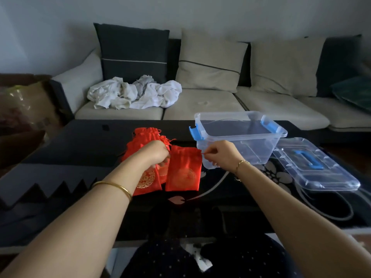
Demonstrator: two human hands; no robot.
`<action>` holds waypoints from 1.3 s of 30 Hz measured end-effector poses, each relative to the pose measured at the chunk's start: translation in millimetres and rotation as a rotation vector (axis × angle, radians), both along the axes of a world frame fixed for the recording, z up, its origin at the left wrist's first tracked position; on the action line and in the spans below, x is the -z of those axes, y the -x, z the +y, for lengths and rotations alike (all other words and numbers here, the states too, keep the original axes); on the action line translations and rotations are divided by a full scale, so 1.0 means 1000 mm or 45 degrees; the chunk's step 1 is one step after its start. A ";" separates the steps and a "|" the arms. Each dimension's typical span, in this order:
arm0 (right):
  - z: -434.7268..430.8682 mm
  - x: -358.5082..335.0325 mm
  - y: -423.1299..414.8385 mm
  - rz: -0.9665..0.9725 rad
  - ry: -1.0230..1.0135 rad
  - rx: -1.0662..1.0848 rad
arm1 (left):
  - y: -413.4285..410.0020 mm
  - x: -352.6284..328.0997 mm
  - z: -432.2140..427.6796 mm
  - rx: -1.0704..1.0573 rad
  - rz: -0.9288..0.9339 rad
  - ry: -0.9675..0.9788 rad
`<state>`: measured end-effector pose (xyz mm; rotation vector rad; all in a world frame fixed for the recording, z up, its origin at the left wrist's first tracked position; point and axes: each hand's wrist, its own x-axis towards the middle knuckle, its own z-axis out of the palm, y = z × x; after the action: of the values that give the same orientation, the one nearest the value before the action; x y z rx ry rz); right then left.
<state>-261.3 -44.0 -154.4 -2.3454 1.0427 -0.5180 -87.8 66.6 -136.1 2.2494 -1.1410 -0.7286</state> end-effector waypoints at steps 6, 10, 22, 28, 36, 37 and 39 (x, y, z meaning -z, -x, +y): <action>-0.016 0.006 0.025 -0.078 -0.107 0.143 | 0.005 0.004 -0.017 -0.129 0.104 0.208; -0.016 0.015 0.030 -0.253 -0.285 0.258 | 0.000 0.013 -0.019 -0.221 0.245 0.351; -0.003 0.026 0.002 -1.038 -1.446 0.570 | -0.020 0.033 -0.003 -0.363 0.442 0.542; -0.003 0.029 -0.009 -1.171 -1.425 0.850 | -0.013 0.034 -0.015 -0.683 0.805 0.620; -0.008 0.030 0.010 -1.387 -1.235 1.038 | -0.013 0.026 -0.011 -0.771 1.631 0.816; -0.005 0.026 0.010 -1.350 -1.118 1.016 | -0.012 0.022 -0.011 -0.739 1.584 0.897; 0.003 0.014 0.008 -1.244 -0.816 0.929 | -0.007 0.014 -0.009 -0.559 1.434 1.022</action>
<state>-269.3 -40.9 -168.5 -0.8845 1.2425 -1.2016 -80.5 58.0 -149.8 1.0258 -0.2502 -0.9168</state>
